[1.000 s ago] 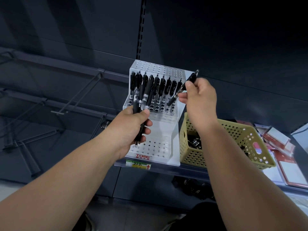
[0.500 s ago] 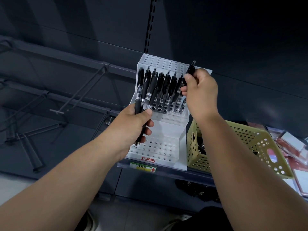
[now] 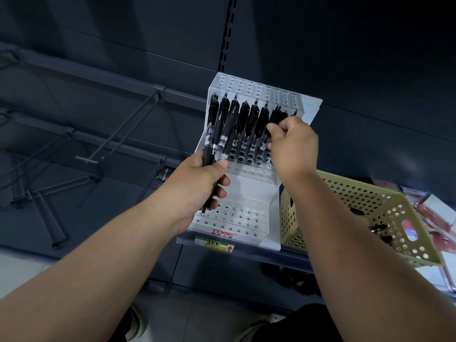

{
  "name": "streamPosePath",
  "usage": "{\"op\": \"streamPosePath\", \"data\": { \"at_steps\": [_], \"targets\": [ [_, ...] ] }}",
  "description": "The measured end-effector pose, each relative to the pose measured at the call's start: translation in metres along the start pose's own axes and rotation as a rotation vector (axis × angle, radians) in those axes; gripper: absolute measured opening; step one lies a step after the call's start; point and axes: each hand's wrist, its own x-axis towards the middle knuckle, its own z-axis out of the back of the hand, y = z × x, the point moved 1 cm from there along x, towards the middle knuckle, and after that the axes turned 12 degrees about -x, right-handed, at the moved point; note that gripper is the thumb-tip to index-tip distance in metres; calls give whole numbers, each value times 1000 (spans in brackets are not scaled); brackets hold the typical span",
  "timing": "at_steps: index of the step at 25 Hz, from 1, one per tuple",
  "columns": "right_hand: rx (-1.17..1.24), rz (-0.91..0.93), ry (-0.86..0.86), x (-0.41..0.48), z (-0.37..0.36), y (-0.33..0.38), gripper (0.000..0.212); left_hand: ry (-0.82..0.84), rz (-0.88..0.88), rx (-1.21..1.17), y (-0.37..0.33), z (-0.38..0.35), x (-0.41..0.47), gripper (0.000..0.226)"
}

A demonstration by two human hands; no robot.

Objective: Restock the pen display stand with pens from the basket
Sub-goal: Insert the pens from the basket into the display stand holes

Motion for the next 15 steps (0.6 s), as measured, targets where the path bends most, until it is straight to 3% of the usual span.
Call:
{"op": "streamPosePath", "data": {
  "at_steps": [7, 15],
  "targets": [
    [12, 39, 17, -6, -3, -6, 27, 3, 1, -15, -4, 0, -7, 7],
    [-4, -35, 52, -11, 16, 4, 20, 39, -4, -14, -12, -4, -26, 9]
  ]
}}
